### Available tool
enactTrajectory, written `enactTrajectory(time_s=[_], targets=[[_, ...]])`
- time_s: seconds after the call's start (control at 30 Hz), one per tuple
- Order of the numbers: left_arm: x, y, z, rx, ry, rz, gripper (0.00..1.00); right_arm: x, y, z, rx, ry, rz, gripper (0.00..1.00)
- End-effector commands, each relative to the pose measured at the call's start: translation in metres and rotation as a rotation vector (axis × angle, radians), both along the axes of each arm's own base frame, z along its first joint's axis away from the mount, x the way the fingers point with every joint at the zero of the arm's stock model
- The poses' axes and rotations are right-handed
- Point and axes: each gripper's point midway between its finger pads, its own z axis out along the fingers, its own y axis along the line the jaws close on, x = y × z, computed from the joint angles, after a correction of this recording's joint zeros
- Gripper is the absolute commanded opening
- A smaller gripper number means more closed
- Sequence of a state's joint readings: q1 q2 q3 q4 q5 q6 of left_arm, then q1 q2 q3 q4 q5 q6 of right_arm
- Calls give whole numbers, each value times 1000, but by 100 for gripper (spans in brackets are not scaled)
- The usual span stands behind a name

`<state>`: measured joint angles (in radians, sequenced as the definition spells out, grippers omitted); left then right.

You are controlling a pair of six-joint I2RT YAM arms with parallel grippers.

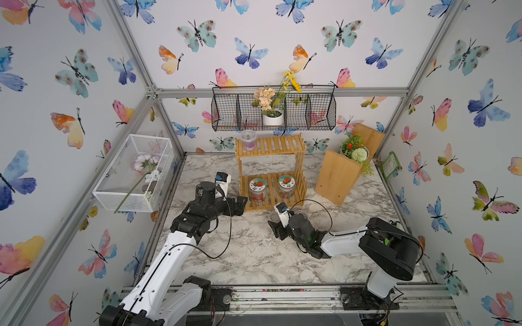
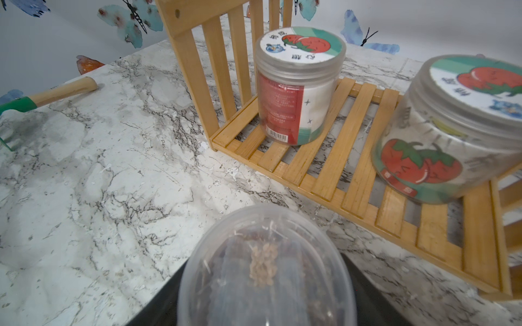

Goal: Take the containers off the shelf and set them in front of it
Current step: Place the container at the center of the board.

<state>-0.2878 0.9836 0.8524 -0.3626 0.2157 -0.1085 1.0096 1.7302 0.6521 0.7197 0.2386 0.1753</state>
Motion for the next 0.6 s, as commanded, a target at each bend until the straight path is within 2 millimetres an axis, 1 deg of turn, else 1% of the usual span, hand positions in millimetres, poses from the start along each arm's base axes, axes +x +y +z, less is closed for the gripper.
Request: enactTrajectory(time_s=[0.0, 0.3, 0.43, 0.57], targets=[[-5, -1, 0, -4, -3, -20, 99, 8, 8, 7, 26, -23, -29, 57], [-6, 1, 1, 0, -6, -13, 99, 10, 10, -7, -6, -11, -32, 60], [-5, 1, 1, 0, -6, -11, 99, 11, 10, -10, -12, -7, -36, 65], [-5, 2, 0, 1, -6, -9, 99, 11, 10, -14, -22, 1, -39, 72]])
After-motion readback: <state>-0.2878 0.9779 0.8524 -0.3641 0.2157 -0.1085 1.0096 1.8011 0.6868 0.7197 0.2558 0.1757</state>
